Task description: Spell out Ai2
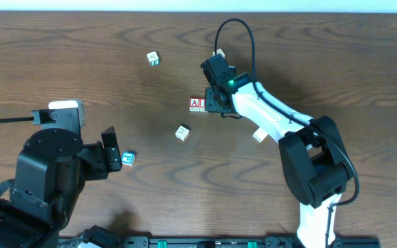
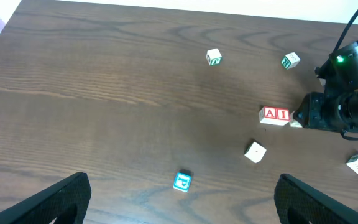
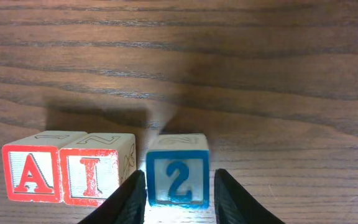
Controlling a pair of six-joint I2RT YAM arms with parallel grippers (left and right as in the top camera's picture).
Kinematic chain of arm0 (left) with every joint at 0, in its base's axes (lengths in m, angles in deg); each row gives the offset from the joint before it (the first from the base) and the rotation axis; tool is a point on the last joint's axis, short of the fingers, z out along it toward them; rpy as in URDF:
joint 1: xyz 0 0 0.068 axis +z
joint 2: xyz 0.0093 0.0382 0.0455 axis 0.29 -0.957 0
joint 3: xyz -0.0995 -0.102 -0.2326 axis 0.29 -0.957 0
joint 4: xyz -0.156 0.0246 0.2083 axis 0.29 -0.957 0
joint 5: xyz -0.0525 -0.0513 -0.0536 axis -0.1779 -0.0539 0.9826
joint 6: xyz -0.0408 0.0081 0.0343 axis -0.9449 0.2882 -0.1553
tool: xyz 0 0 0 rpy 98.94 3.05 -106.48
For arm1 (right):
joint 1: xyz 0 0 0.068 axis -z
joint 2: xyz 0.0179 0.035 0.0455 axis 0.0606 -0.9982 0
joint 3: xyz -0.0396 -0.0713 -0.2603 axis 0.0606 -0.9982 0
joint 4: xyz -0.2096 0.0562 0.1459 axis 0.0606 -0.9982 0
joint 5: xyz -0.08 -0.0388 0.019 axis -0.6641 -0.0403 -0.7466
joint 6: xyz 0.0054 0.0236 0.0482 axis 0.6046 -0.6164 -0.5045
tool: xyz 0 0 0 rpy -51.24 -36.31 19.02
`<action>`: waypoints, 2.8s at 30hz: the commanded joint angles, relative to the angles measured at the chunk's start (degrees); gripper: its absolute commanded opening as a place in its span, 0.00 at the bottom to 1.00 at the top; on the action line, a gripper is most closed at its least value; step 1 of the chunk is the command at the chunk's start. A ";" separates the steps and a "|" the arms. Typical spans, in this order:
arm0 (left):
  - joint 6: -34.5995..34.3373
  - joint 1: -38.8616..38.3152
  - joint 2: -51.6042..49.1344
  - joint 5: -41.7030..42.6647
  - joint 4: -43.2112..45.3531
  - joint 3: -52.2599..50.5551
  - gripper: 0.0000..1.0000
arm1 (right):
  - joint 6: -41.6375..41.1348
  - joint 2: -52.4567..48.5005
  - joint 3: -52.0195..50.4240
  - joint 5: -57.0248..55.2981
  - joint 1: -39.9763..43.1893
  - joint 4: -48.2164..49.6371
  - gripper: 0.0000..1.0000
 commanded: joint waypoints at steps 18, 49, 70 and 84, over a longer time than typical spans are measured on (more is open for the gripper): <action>-0.44 0.11 0.04 0.15 0.22 0.87 0.95 | 1.81 0.00 2.89 -3.21 1.18 -0.24 0.37; -0.42 0.11 0.04 0.13 -0.17 0.87 0.95 | 2.51 -3.23 5.33 -9.09 2.91 -8.28 0.21; -0.44 0.11 -1.73 0.15 -0.20 0.87 0.95 | 1.11 -3.56 4.76 -2.97 2.82 -7.10 0.26; -0.44 0.11 -1.73 0.15 -0.20 0.87 0.95 | 1.11 -3.56 4.76 -2.29 2.82 -6.88 0.32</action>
